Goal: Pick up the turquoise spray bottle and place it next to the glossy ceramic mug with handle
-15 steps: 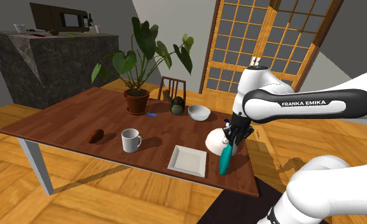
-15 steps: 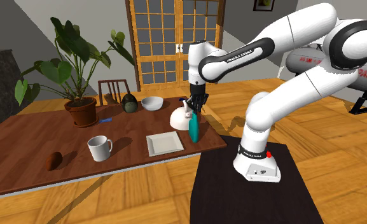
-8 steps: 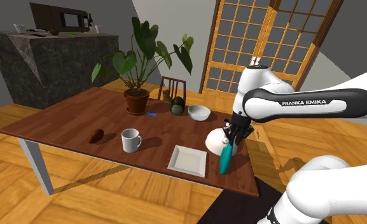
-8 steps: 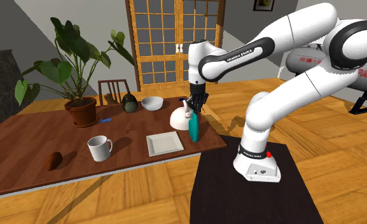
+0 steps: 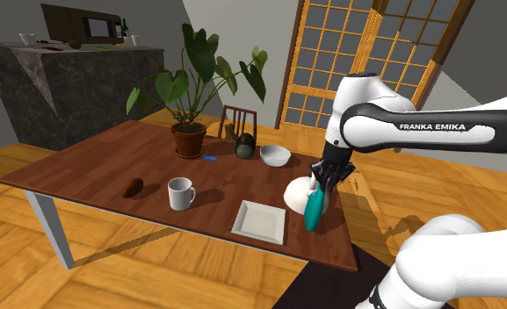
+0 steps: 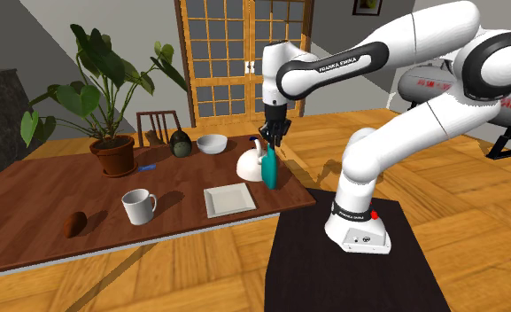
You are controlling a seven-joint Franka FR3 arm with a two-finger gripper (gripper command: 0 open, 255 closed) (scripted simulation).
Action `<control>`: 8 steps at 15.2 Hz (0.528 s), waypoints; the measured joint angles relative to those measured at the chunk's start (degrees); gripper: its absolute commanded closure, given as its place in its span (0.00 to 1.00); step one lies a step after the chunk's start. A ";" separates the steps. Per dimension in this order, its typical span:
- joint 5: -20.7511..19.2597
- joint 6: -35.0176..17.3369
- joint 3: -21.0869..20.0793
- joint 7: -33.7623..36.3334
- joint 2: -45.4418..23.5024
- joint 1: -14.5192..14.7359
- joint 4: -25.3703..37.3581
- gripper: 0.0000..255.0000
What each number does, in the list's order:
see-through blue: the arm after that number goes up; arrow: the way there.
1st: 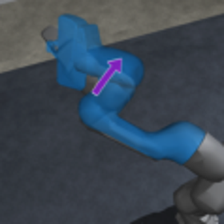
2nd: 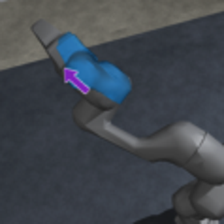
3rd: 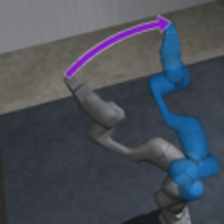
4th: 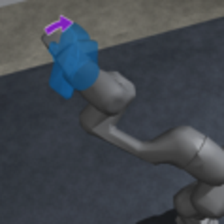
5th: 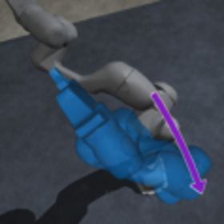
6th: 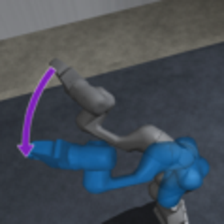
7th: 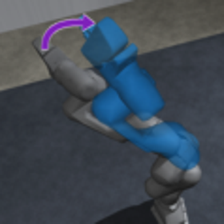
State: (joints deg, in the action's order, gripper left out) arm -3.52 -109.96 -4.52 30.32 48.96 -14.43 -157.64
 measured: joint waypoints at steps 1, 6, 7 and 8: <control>-0.09 0.87 0.14 -0.21 0.10 -0.09 0.78 1.00; -0.20 4.54 0.40 -0.73 0.57 -0.22 4.02 1.00; -0.14 5.47 0.35 -0.74 0.66 -0.18 4.85 1.00; -0.17 6.32 0.40 -0.86 0.61 -0.22 5.76 1.00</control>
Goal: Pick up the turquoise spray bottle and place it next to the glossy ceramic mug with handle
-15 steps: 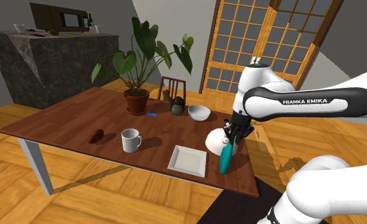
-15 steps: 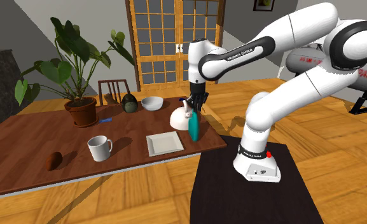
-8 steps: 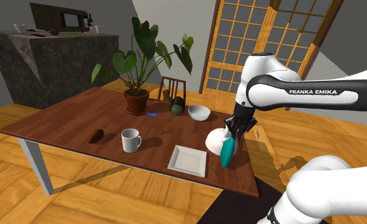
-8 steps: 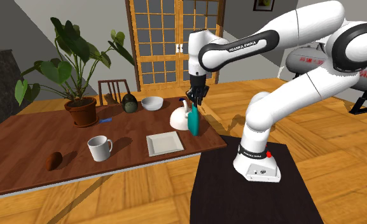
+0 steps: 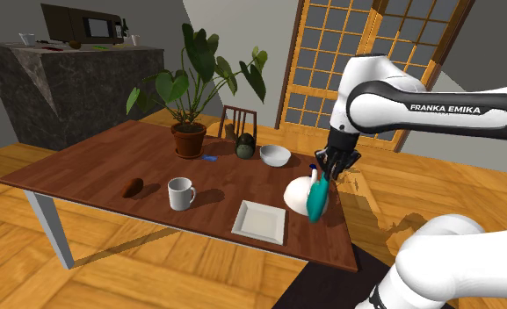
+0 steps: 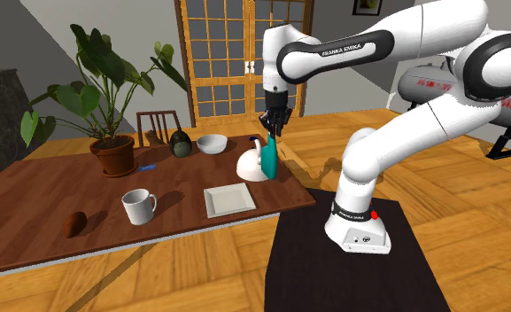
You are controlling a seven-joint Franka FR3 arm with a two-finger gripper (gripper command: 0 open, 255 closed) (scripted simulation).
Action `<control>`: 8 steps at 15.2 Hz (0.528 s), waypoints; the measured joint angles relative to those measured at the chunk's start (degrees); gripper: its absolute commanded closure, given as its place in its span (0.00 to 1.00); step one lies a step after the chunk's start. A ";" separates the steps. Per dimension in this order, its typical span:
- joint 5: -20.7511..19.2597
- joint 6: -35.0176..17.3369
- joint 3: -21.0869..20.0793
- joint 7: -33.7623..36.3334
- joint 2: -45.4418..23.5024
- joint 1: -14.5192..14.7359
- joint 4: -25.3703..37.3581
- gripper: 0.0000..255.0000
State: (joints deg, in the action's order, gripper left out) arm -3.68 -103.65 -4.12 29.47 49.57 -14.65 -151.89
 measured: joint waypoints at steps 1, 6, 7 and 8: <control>-0.02 0.68 0.02 -0.08 -0.35 -0.05 1.02 1.00; 0.05 4.39 -0.01 -0.30 -0.39 -0.05 4.78 1.00; 0.05 5.17 0.00 -0.37 -0.42 -0.06 5.61 1.00; 0.03 6.04 0.05 -0.48 -0.23 -0.08 6.29 1.00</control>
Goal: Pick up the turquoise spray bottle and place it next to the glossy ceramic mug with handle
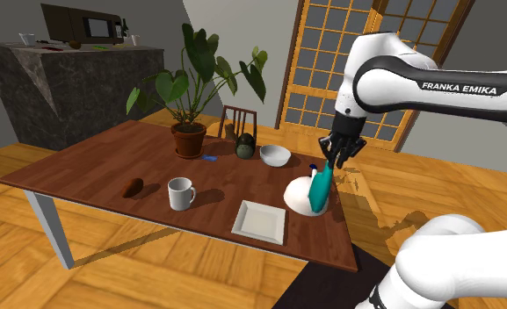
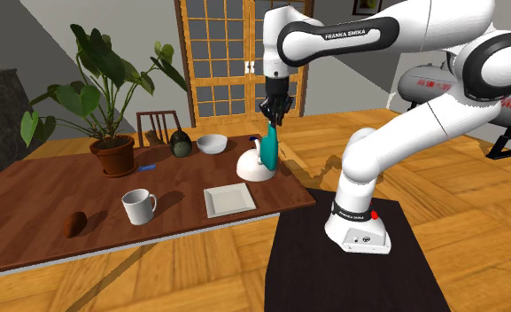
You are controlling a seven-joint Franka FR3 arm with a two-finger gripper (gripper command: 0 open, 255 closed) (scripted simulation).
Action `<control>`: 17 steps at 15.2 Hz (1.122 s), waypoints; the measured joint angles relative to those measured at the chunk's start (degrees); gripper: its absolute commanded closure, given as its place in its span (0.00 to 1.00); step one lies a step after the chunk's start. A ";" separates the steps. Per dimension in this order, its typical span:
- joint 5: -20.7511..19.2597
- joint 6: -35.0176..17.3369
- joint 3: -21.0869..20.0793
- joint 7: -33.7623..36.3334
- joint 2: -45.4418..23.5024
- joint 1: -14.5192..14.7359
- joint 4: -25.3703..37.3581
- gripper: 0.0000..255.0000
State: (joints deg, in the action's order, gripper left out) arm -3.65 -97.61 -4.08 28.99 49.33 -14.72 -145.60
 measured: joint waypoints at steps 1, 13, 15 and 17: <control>0.00 0.60 0.00 -0.05 -0.29 -0.02 0.88 1.00; -0.19 8.91 0.16 -0.90 -2.47 -0.34 11.43 1.00; -0.34 10.27 0.34 -1.21 -2.86 -0.45 13.20 1.00; -0.32 11.64 0.27 -1.25 -3.45 -0.48 15.15 1.00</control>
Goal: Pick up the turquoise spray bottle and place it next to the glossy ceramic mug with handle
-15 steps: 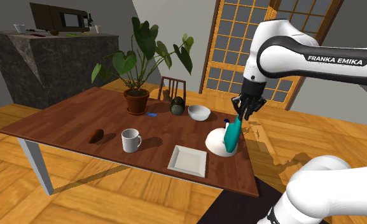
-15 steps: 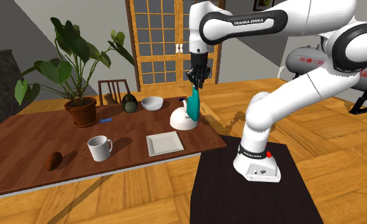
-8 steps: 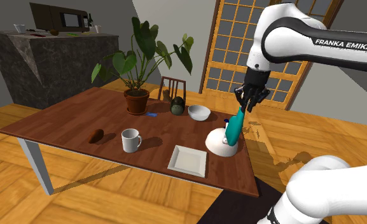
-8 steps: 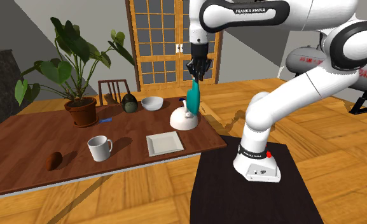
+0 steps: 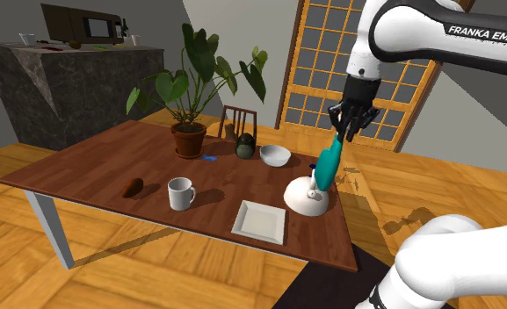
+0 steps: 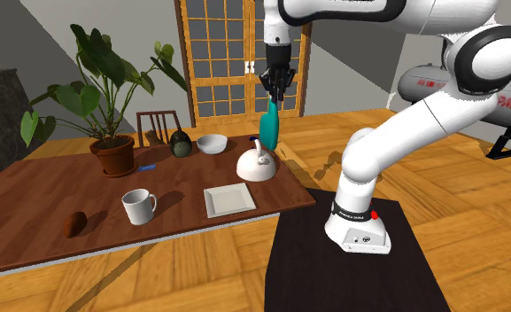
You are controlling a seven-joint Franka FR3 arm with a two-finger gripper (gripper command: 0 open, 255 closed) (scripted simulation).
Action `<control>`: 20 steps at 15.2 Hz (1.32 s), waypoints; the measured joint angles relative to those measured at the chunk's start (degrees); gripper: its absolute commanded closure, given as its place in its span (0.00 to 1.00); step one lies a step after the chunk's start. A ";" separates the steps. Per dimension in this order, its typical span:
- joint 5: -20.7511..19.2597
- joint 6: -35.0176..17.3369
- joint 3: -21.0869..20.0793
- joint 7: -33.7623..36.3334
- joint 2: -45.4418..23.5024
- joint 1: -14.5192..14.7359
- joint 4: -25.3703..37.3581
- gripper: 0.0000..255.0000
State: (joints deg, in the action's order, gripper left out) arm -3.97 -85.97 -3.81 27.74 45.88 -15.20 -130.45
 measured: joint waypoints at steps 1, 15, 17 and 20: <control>-0.03 0.55 0.02 -0.07 -0.26 -0.03 0.82 1.00; -0.32 10.18 -0.11 -0.92 -5.48 -0.47 15.71 1.00; -0.35 11.60 -0.19 -1.00 -6.41 -0.53 18.06 1.00; -0.08 11.12 -0.87 -0.24 -8.90 -0.55 19.98 1.00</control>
State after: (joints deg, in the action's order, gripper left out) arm -4.05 -74.85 -4.68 27.50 36.98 -15.75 -110.47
